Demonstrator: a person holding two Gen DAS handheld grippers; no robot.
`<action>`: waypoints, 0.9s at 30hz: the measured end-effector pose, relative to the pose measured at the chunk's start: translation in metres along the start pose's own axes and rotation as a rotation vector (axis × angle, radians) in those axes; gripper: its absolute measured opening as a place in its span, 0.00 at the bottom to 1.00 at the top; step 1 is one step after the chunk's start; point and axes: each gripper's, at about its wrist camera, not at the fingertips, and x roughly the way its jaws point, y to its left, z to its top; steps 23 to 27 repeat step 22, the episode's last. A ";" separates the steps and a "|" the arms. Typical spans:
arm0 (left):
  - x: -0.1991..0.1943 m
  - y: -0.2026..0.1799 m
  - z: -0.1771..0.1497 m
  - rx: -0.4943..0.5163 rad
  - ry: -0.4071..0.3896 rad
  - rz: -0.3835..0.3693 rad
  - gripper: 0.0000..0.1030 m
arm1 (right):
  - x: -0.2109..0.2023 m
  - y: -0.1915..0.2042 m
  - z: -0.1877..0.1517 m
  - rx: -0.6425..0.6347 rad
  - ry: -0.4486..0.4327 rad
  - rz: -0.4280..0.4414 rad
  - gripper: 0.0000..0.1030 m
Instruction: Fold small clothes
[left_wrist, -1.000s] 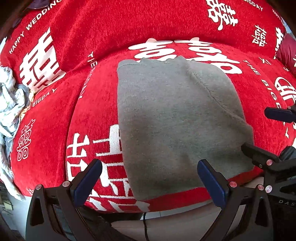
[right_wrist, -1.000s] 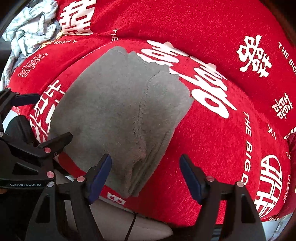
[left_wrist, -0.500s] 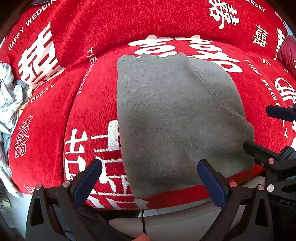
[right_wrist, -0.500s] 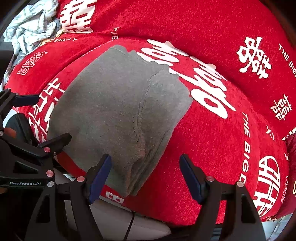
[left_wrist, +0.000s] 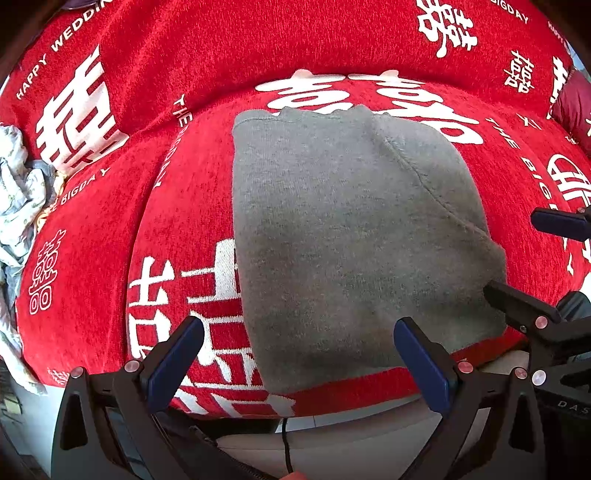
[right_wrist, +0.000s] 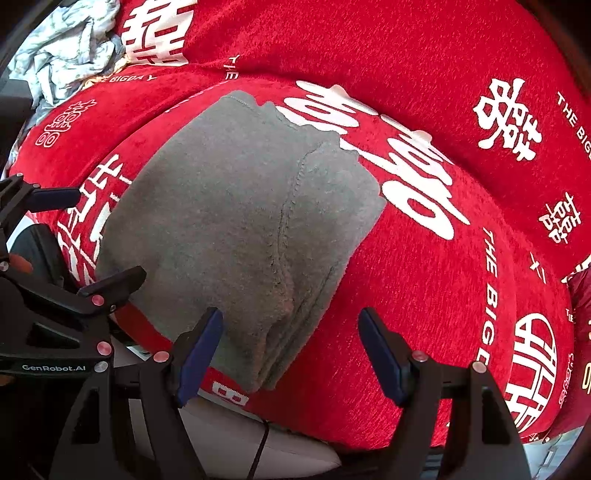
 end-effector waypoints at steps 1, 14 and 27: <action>0.000 0.000 0.000 0.001 0.000 0.000 1.00 | 0.000 0.000 0.000 0.000 -0.001 0.000 0.76; 0.000 0.002 -0.002 0.003 -0.002 -0.002 1.00 | 0.000 0.001 0.000 -0.001 0.000 -0.001 0.76; -0.003 0.006 -0.003 0.000 -0.014 0.004 1.00 | 0.001 -0.001 0.000 -0.003 0.005 0.000 0.76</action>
